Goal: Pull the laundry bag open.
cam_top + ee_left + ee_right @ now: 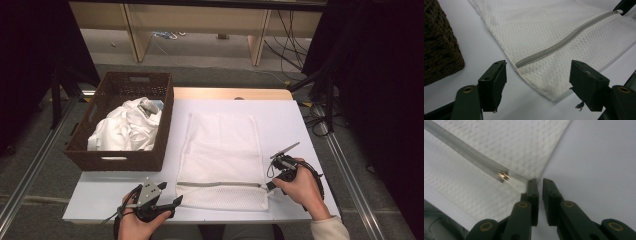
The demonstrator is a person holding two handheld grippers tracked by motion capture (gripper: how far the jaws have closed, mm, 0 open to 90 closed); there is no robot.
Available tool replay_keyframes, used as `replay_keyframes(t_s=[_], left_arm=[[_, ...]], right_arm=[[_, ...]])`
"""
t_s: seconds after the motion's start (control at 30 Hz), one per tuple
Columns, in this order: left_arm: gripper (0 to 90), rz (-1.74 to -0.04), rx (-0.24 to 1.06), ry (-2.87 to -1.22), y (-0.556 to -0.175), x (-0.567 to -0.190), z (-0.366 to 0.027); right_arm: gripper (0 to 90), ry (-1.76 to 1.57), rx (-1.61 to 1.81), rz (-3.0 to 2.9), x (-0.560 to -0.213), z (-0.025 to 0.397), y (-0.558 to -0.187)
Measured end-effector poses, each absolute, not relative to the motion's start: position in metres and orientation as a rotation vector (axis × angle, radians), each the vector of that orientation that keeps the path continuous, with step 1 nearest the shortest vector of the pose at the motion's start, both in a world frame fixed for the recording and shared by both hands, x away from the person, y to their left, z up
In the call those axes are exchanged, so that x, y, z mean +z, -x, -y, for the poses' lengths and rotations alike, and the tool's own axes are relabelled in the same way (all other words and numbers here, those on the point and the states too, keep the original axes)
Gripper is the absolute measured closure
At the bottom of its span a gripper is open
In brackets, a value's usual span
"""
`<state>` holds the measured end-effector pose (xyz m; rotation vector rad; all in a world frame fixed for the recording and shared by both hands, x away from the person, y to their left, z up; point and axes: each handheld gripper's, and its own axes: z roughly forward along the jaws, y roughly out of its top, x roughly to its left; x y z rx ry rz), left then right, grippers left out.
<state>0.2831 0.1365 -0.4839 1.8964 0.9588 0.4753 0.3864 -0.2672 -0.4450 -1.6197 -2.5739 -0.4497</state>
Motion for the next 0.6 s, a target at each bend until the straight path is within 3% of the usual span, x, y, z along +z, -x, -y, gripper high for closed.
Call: replay_keyframes(t_s=[0.6], left_arm=[[30.0, -0.959, 0.472, -1.9, -0.282, -0.4844, -0.1359]], right_arm=[[87.2, 1.57, -0.348, 2.584, -0.4473, 0.2624, -0.3826]])
